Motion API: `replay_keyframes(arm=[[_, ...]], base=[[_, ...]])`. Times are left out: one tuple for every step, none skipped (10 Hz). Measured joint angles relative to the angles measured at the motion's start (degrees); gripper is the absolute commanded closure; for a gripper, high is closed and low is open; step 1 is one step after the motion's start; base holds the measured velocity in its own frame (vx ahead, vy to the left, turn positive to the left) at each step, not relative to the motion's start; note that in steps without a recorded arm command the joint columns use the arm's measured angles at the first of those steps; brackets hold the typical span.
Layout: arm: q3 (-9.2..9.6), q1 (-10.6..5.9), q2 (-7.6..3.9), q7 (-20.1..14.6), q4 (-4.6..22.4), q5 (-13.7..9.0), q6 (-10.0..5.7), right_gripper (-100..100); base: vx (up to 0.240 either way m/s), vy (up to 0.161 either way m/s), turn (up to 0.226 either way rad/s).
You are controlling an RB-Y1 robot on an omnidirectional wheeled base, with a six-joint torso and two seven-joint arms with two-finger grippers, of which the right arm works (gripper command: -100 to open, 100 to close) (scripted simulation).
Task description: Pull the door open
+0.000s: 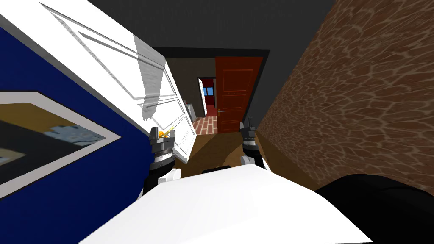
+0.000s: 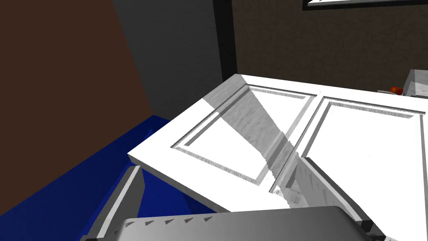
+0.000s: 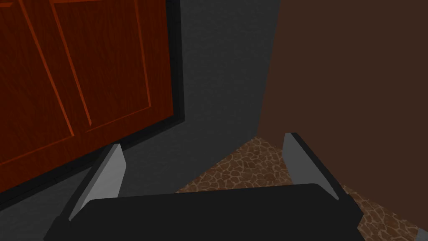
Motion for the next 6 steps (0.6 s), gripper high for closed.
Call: replay_keyframes(arm=[[-0.22, -0.22, -0.45, 0.1, 0.4, -0.3, 0.31, -100], [-0.39, -1.1, -0.89, 0.1, 1.5, -0.5, 0.76, -100], [-0.51, -1.46, -1.36, 0.0, 2.6, -0.8, 0.77, -100], [-0.63, -1.9, -1.87, 0.0, 3.5, -1.2, 1.08, -100], [-0.79, -2.5, -2.39, 0.1, 4.7, -1.5, 1.36, -100], [-0.83, -3.01, -2.85, 0.2, 6.4, -1.9, 1.34, -100]], base=[[0.169, 0.011, 0.041], [0.168, 0.042, 0.021], [0.204, 0.028, 0.02], [0.168, 0.039, 0.035], [0.15, 0.023, 0.025], [0.165, -0.018, 0.03]])
